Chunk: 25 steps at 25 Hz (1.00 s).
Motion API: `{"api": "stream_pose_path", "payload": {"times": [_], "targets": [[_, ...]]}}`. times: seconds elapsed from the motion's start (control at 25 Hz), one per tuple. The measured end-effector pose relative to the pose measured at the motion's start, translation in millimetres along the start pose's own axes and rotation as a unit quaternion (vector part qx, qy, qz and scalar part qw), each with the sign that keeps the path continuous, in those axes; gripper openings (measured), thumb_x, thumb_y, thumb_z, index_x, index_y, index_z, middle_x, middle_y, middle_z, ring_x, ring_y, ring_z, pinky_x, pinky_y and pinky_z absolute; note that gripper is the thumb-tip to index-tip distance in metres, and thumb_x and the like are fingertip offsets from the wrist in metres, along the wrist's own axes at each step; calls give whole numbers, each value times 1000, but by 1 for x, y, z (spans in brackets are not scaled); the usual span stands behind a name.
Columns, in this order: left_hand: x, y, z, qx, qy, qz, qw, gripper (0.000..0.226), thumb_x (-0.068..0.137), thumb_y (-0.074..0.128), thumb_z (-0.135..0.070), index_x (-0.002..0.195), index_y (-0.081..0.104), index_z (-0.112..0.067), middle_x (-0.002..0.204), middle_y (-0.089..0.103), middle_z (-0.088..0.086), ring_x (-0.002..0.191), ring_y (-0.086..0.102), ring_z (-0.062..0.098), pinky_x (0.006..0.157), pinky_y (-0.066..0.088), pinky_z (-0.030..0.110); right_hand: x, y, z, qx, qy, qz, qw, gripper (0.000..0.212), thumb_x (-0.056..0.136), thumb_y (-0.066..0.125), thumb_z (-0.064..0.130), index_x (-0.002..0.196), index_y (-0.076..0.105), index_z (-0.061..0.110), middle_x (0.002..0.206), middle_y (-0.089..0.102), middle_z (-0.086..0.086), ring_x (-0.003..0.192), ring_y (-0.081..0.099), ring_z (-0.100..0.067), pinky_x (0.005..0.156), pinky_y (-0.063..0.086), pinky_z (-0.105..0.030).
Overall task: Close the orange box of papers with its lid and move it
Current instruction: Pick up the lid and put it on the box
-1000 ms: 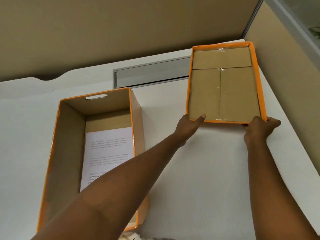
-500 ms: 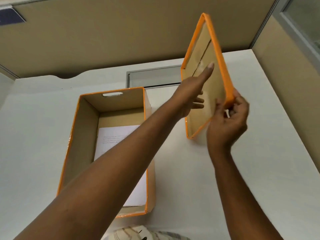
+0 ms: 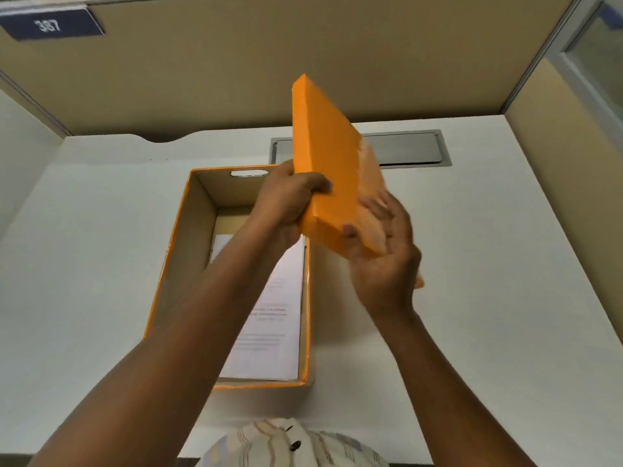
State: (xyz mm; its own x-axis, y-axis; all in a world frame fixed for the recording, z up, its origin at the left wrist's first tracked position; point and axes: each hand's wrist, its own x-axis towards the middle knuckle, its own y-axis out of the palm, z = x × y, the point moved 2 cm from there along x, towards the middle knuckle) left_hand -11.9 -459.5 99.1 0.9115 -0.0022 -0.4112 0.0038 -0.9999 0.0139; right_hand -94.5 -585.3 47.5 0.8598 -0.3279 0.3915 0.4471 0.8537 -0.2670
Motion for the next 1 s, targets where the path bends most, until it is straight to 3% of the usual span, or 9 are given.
{"api": "stream_pose_path", "payload": {"times": [0.12, 0.2, 0.28, 0.44, 0.6, 0.68, 0.76, 0.84, 1.0], "targets": [[-16, -50, 12, -68, -29, 38, 997, 58, 79, 68, -17, 132, 47, -25, 117, 67, 5, 98, 68, 30, 68, 59, 41, 11, -18, -23, -87, 184, -51, 978, 57, 90, 46, 55, 134, 45, 19, 140, 50, -8, 122, 53, -25, 95, 48, -40], [-26, -83, 22, -76, -12, 55, 995, 59, 77, 67, -19, 132, 49, -28, 123, 66, 5, 103, 68, 32, 71, 59, 44, 16, -24, -41, -180, 313, 53, 931, 67, 89, 44, 61, 142, 34, 21, 148, 39, -11, 128, 47, -35, 95, 45, -48], [-35, -110, 33, -110, 2, 70, 992, 61, 77, 63, -15, 135, 49, -27, 130, 63, 8, 110, 65, 36, 79, 56, 49, 12, -21, -46, -134, 392, 147, 898, 74, 87, 40, 67, 145, 26, 24, 148, 38, -10, 124, 49, -37, 89, 45, -48], [-56, -147, 53, -124, 35, 44, 991, 57, 77, 58, -11, 133, 53, -23, 123, 67, 11, 103, 69, 34, 74, 58, 44, -11, -2, -25, -50, 348, 149, 924, 61, 89, 41, 62, 134, 43, 22, 128, 56, -5, 100, 56, -24, 78, 44, -38], [-80, -178, 72, 5, 58, -66, 996, 40, 74, 67, -28, 113, 66, -33, 105, 75, -1, 92, 72, 29, 66, 60, 36, -48, 18, -4, -84, 307, 144, 937, 51, 91, 42, 58, 126, 47, 22, 106, 53, 7, 78, 52, -11, 58, 37, -20], [-90, -187, 79, 84, 65, -115, 988, 45, 70, 74, -46, 112, 65, -39, 114, 69, -7, 94, 71, 20, 73, 60, 37, -62, 24, 2, -109, 297, 143, 938, 53, 90, 41, 58, 129, 45, 22, 106, 49, 10, 80, 50, -10, 55, 32, -15], [-97, -189, 86, 111, 73, -143, 981, 44, 67, 73, -59, 108, 62, -49, 113, 61, -21, 91, 67, 7, 67, 56, 25, -69, 25, 5, -123, 288, 137, 940, 55, 90, 40, 58, 131, 44, 21, 105, 48, 11, 81, 48, -10, 55, 31, -14], [-103, -193, 92, 135, 73, -162, 975, 33, 68, 68, -64, 98, 57, -58, 104, 53, -29, 83, 62, 0, 61, 47, 17, -75, 27, 10, -135, 283, 134, 940, 54, 90, 40, 58, 130, 45, 21, 105, 48, 10, 82, 49, -10, 56, 32, -14], [-108, -209, 107, 166, 58, -192, 966, 25, 68, 59, -67, 92, 54, -61, 96, 50, -27, 80, 55, 0, 60, 41, 21, -91, 37, 21, -160, 263, 119, 944, 52, 90, 41, 57, 124, 51, 19, 103, 53, 9, 79, 53, -9, 57, 35, -15]]}}
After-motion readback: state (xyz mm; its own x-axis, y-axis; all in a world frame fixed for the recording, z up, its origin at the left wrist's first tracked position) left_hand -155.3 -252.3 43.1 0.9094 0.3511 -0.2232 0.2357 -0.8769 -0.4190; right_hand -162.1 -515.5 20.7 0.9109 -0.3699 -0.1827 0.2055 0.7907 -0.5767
